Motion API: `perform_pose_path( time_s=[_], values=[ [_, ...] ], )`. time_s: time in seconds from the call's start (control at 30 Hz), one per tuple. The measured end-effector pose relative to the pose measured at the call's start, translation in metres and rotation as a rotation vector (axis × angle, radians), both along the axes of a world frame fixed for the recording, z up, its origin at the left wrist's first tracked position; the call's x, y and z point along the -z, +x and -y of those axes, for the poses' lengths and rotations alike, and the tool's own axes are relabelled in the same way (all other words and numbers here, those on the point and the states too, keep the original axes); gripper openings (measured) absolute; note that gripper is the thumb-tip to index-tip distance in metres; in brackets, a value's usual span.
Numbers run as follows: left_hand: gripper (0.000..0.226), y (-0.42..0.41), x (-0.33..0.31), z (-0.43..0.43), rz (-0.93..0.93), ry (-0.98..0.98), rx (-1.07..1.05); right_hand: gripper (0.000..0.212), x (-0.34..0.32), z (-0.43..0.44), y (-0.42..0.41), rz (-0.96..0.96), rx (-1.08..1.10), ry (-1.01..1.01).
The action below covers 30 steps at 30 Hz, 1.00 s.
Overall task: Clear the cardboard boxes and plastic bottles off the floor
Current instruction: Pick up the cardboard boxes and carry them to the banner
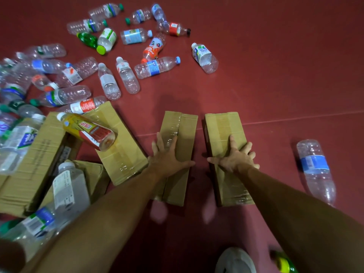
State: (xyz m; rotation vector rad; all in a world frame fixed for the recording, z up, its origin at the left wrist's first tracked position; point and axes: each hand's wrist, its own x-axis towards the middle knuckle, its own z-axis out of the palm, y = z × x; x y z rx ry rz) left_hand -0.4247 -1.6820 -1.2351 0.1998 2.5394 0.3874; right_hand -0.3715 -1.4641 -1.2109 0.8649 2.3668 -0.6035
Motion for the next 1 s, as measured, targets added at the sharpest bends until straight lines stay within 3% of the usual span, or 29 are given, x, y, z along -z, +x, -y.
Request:
perform_pose_path(
  time_s=[0.3,0.7,1.0],
  values=[
    [0.126,-0.004,-0.002,-0.003,0.030,0.031,-0.102,0.114,0.000,0.001,-0.001,0.021,-0.059,0.077],
    [0.120,-0.004,-0.004,-0.005,0.024,0.021,-0.083,0.116,0.002,0.003,0.004,-0.032,-0.070,0.120],
    [0.112,-0.004,-0.005,0.001,-0.083,0.080,-0.113,0.117,-0.009,0.005,-0.015,-0.068,-0.012,0.051]
  ],
)
